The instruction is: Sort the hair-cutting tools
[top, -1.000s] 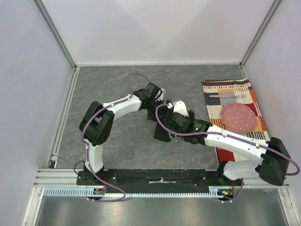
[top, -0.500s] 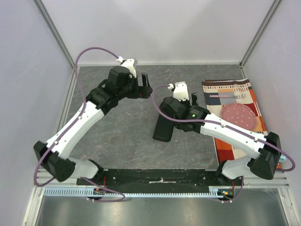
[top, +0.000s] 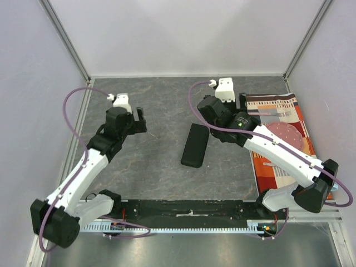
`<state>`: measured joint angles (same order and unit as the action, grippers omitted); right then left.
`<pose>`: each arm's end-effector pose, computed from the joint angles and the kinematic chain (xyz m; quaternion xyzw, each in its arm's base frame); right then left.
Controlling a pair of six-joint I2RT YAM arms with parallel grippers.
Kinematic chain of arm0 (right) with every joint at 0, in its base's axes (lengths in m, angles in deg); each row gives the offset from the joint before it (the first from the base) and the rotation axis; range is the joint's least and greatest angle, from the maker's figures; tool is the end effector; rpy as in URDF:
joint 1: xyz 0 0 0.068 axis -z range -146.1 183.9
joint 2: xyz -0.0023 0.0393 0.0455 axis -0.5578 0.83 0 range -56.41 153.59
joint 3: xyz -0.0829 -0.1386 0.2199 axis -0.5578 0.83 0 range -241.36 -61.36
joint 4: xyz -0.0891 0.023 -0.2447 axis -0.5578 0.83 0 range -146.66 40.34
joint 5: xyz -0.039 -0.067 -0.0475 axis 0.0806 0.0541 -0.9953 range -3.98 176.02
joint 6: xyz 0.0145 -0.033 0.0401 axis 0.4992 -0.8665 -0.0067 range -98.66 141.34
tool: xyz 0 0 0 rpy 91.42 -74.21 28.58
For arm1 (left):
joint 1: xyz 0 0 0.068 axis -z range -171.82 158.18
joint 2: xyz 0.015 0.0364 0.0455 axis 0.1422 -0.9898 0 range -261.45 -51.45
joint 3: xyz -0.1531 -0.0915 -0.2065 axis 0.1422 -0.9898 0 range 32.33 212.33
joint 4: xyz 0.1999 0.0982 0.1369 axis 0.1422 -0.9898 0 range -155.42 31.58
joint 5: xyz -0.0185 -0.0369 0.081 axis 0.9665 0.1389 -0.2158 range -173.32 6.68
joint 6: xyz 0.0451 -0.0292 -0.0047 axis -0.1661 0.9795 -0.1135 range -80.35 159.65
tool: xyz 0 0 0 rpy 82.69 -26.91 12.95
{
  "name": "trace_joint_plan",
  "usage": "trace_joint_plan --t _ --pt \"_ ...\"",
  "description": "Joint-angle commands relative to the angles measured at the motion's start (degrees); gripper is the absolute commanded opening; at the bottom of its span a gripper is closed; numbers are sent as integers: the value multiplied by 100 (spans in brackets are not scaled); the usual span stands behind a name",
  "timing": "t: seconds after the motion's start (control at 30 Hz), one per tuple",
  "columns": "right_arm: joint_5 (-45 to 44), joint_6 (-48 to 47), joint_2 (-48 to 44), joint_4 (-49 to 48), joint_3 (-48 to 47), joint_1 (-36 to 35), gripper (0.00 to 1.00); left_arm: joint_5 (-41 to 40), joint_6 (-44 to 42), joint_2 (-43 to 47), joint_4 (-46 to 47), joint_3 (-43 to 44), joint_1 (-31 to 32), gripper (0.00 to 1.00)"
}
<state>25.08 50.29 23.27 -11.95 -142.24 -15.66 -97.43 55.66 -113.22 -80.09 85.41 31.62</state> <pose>0.2069 0.1949 0.3754 0.0552 0.8149 -0.1456 0.5583 0.2236 -0.0875 0.3135 -0.0051 0.8632 -0.0663 0.5005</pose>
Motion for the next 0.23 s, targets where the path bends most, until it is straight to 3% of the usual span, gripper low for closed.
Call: trace_joint_plan --t 0.0,0.1,0.2 --pt "-172 -565 -93 -137 -446 122 98 -31 -247 851 1401 -806 -357 100" --pt "557 -1004 -260 -454 -455 262 98 75 -467 896 1560 -887 -481 100" --pt "356 -1058 -102 -445 -604 263 98 136 -590 852 1736 -992 -560 100"
